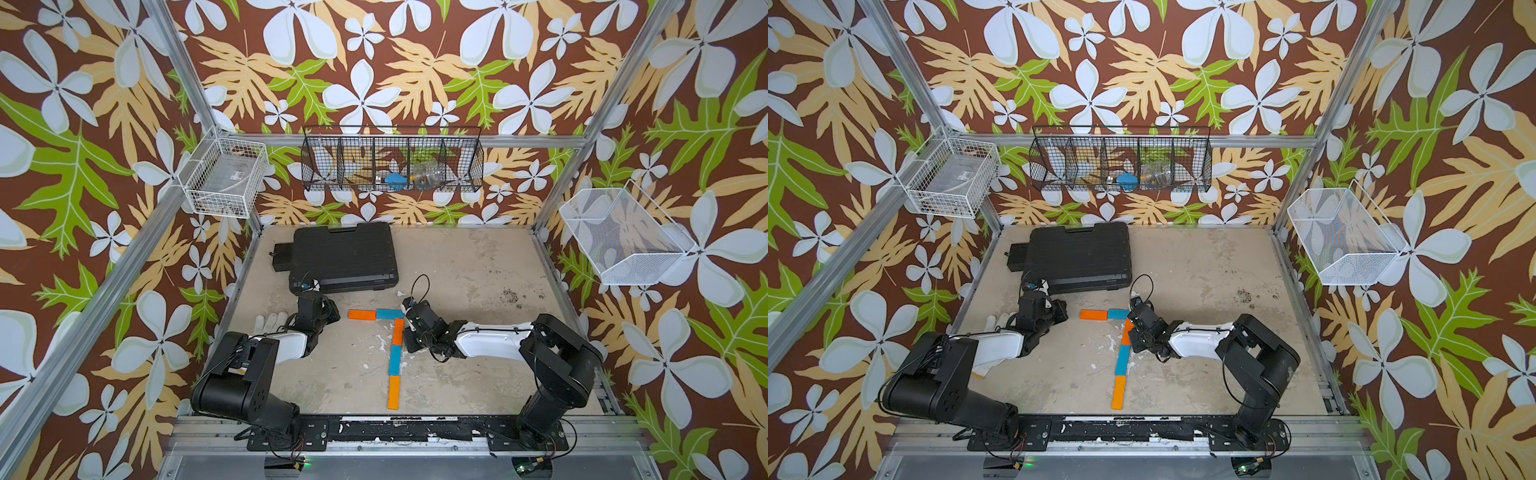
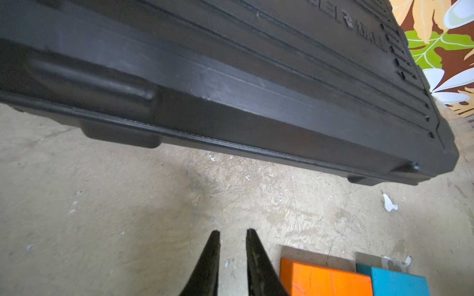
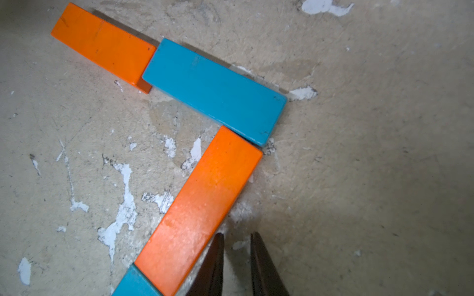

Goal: Assemble the number 7 with building blocks
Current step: Adjust the building block at the center of the board.

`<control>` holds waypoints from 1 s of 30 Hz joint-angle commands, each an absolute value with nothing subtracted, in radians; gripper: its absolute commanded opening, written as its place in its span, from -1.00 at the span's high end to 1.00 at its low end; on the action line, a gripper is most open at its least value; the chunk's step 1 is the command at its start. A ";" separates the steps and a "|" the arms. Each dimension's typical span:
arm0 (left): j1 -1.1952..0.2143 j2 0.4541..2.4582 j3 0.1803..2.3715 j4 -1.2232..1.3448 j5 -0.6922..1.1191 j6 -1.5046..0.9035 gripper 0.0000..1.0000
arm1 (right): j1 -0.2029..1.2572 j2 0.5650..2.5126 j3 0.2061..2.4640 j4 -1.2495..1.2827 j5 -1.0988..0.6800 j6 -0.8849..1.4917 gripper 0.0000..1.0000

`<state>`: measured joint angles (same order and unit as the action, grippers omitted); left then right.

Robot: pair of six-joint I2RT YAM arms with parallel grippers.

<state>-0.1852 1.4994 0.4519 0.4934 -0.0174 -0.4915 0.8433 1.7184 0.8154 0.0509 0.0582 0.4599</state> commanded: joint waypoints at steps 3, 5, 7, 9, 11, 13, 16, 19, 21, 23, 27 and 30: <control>-0.183 1.503 0.459 0.496 -0.009 -0.482 0.55 | 0.844 1.709 0.822 0.034 0.085 0.459 0.56; -0.184 1.504 0.460 0.494 -0.009 -0.482 0.55 | 0.845 1.709 0.825 0.022 0.103 0.455 0.56; -0.183 1.503 0.459 0.495 -0.009 -0.482 0.55 | 0.844 1.706 0.822 0.005 0.119 0.457 0.57; -0.183 1.503 0.460 0.494 -0.009 -0.483 0.55 | 0.846 1.686 0.798 0.004 0.107 0.469 0.57; -0.184 1.504 0.460 0.494 -0.012 -0.483 0.55 | 0.866 1.650 0.759 0.007 0.110 0.490 0.57; -0.184 1.503 0.460 0.494 -0.010 -0.482 0.55 | 0.908 1.604 0.711 0.005 0.142 0.524 0.56; -0.183 1.505 0.460 0.494 -0.008 -0.484 0.55 | 0.982 1.553 0.639 0.017 0.159 0.581 0.56; -0.183 1.504 0.459 0.494 -0.008 -0.484 0.55 | 1.064 1.525 0.578 0.037 0.169 0.641 0.56; -0.183 1.501 0.457 0.494 -0.008 -0.483 0.55 | 1.115 1.513 0.548 0.037 0.186 0.680 0.56; -0.183 1.501 0.456 0.494 -0.009 -0.483 0.55 | 1.153 1.499 0.525 0.034 0.203 0.711 0.56; -0.183 1.502 0.457 0.494 -0.008 -0.484 0.55 | 1.190 1.468 0.499 0.027 0.210 0.744 0.56; -0.183 1.503 0.457 0.493 -0.010 -0.482 0.55 | 1.227 1.453 0.493 0.032 0.209 0.767 0.56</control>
<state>-0.1852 1.5024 0.4545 0.4892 -0.0170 -0.4915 1.2007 1.4578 0.5011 0.1028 0.2237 0.7124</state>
